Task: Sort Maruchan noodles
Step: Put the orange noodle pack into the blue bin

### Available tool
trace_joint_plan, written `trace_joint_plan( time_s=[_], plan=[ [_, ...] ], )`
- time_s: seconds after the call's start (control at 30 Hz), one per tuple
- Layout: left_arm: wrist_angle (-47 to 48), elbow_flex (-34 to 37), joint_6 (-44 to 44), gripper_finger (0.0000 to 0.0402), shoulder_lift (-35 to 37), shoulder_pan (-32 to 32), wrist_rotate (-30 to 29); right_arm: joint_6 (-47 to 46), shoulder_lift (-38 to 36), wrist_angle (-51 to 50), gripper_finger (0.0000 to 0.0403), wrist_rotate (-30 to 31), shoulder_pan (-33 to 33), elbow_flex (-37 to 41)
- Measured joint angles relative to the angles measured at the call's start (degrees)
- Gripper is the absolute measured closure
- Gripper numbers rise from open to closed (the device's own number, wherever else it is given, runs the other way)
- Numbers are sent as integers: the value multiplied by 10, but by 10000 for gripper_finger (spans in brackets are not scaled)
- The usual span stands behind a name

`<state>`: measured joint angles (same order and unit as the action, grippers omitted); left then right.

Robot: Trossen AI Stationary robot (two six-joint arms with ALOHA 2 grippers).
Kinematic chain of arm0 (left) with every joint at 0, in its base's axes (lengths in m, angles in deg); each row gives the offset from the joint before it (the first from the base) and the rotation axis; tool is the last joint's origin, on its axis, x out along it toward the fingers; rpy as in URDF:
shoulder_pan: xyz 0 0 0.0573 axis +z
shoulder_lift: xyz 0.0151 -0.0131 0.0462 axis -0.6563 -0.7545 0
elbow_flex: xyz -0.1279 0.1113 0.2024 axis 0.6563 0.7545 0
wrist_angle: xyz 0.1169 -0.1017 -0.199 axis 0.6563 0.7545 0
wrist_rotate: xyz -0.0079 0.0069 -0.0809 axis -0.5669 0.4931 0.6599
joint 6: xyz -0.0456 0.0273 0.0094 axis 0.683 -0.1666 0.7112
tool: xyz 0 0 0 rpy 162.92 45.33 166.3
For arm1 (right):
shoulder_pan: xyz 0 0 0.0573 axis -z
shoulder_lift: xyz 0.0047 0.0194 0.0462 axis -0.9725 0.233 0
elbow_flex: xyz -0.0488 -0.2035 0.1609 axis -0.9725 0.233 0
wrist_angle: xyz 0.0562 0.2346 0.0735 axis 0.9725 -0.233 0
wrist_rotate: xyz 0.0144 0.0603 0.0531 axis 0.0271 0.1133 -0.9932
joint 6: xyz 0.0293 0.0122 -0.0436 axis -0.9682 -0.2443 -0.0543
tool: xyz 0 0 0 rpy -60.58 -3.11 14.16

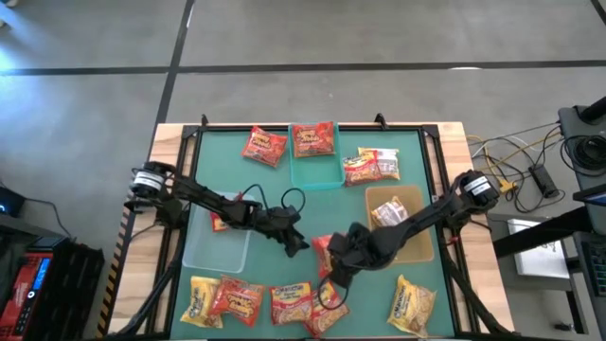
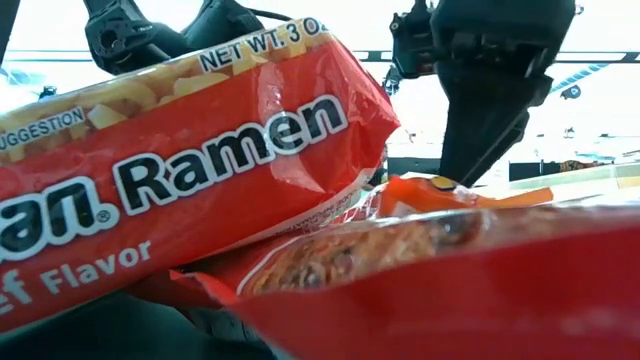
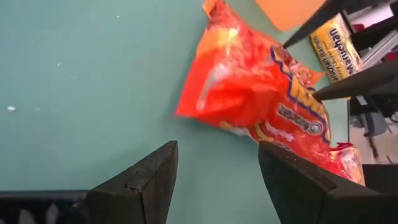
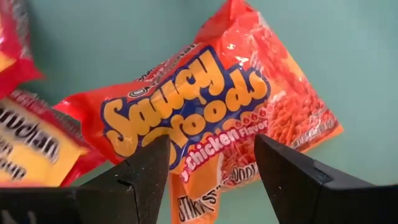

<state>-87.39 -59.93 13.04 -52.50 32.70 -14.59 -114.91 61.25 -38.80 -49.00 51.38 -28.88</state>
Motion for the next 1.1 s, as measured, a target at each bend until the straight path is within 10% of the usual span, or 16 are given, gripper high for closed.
trace_joint_plan(
  time_s=[1.1],
  plan=[
    [-21,0,-41,194,-2,3,53,86,0,222,179,124,59,112]
  ],
)
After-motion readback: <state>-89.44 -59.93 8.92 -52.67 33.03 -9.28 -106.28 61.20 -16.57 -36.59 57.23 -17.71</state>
